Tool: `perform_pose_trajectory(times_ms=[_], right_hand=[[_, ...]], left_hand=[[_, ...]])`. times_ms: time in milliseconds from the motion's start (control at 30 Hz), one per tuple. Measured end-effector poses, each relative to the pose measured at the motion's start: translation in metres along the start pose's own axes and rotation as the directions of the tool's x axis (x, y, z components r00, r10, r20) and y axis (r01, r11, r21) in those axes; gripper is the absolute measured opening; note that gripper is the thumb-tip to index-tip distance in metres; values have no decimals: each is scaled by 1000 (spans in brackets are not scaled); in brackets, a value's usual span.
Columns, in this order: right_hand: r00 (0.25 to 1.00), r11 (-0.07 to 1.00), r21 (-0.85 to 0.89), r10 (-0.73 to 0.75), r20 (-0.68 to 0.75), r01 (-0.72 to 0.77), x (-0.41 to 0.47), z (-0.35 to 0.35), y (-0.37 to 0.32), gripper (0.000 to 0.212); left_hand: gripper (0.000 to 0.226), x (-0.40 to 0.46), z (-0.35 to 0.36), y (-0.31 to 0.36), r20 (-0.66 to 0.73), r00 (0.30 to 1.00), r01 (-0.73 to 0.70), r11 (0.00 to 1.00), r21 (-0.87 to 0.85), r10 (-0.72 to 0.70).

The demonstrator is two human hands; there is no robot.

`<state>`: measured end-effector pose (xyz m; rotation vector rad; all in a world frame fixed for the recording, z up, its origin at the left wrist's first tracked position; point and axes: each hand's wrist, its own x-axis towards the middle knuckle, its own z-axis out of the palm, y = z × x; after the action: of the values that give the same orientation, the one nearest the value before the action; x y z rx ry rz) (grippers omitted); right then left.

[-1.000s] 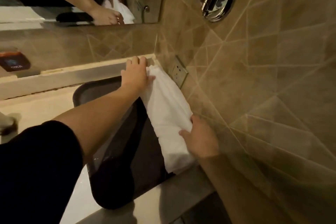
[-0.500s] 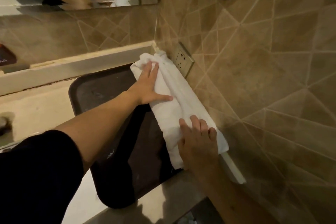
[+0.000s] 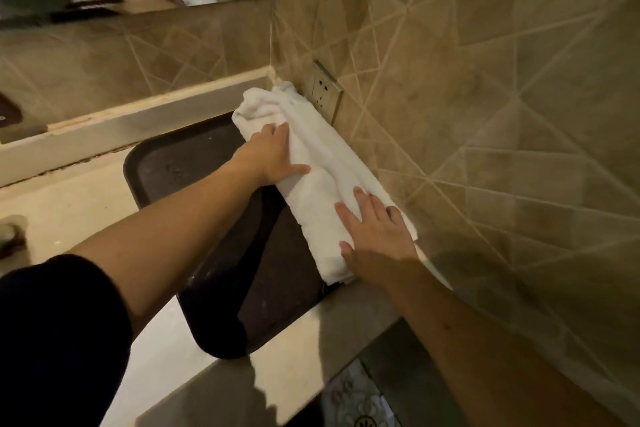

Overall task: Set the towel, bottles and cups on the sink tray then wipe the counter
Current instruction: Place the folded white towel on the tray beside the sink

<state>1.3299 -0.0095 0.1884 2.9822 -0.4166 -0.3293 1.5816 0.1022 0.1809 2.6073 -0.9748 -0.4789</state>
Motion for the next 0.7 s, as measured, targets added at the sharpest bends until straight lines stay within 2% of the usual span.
perform_pose_trajectory(times_ms=[67, 167, 267, 367, 533, 700], right_hand=[[1000, 995, 96, 1, 12, -2, -13, -14, 4, 62], [998, 976, 210, 69, -14, -64, -49, -31, 9, 49], [987, 918, 367, 159, 15, -154, -99, -39, 18, 36], [965, 848, 467, 259, 48, -250, -170, -44, 31, 33], [905, 713, 595, 420, 60, -371, -335, -35, 48, 21], [785, 612, 584, 616, 69, -532, -526, -9, 55, 25]], left_hand=[[85, -26, -1, 10, -2, 999, -50, 998, 40, 50], [56, -78, 0, 33, 66, 987, -149, 986, 73, 144], [46, -135, 5, 69, 110, 964, -248, 968, 51, 241], [43, -195, 12, 120, 165, 919, -366, 930, 20, 358], [29, -306, 41, 228, 214, 797, -583, 812, 30, 564], [29, -417, 100, 341, 329, 596, -767, 641, -36, 732]])
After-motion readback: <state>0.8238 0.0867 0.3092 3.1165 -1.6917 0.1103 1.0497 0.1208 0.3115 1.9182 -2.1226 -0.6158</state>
